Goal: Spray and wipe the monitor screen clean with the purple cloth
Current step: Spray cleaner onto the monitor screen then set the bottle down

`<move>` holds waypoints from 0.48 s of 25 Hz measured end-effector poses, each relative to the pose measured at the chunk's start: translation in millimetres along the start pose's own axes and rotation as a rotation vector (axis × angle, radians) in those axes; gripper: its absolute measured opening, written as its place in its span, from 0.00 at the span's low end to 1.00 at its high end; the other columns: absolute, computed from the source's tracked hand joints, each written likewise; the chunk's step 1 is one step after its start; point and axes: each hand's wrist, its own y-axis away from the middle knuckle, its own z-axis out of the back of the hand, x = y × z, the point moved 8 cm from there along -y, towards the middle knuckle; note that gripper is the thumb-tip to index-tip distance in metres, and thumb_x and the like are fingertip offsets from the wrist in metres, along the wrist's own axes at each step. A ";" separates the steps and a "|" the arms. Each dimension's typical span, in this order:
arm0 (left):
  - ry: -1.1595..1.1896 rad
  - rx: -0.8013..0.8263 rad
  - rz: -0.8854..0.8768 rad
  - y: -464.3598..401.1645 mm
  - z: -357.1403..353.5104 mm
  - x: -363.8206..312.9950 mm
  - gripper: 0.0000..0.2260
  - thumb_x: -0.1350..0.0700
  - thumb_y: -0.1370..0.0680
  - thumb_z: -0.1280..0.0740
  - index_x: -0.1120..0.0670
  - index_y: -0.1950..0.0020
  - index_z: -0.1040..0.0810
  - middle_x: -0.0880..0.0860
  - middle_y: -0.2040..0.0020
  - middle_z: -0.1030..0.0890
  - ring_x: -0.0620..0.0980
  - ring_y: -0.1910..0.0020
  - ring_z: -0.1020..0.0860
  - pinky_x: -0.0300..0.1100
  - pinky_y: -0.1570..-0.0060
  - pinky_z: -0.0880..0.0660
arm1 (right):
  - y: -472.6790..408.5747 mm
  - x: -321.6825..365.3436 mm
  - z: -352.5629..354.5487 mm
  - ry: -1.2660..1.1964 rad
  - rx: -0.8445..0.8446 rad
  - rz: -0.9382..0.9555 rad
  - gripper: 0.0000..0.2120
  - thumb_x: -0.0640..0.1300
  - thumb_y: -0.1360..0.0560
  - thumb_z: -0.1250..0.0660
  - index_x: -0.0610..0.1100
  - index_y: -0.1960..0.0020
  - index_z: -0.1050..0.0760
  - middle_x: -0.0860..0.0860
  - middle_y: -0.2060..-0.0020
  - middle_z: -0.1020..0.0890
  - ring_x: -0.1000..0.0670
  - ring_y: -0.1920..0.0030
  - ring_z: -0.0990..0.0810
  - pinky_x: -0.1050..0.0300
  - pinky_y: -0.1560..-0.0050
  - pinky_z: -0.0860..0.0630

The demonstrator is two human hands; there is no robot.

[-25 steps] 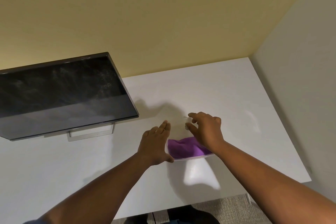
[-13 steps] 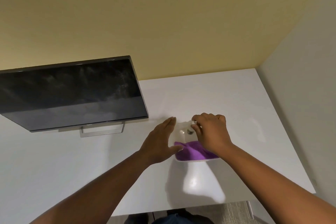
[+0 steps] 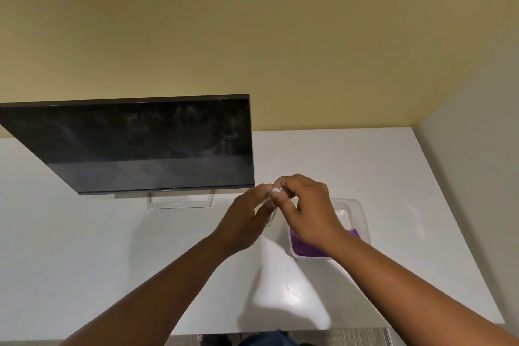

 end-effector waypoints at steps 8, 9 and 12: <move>0.309 -0.029 0.095 9.4 40.9 9.3 0.10 0.48 0.14 0.44 0.41 0.37 0.26 0.39 0.48 0.18 0.43 0.47 0.18 0.34 0.56 0.22 | 13.9 19.5 -67.1 -0.368 0.242 -0.149 0.43 0.46 0.25 0.30 0.61 0.18 0.50 0.63 0.29 0.32 0.65 0.34 0.29 0.78 0.40 0.34; 0.336 -0.024 0.113 9.8 46.3 10.1 0.09 0.49 0.14 0.44 0.42 0.37 0.26 0.39 0.48 0.18 0.42 0.47 0.18 0.32 0.56 0.22 | 13.0 25.0 -73.5 -0.387 0.254 -0.152 0.46 0.45 0.25 0.29 0.62 0.18 0.54 0.64 0.30 0.31 0.64 0.36 0.26 0.77 0.41 0.33; 0.398 -0.013 0.148 11.4 57.2 12.1 0.10 0.45 0.14 0.44 0.42 0.36 0.27 0.38 0.49 0.18 0.41 0.46 0.17 0.31 0.56 0.22 | 9.2 35.8 -85.8 -0.424 0.245 -0.171 0.51 0.41 0.24 0.28 0.66 0.20 0.62 0.65 0.34 0.27 0.59 0.42 0.19 0.69 0.44 0.24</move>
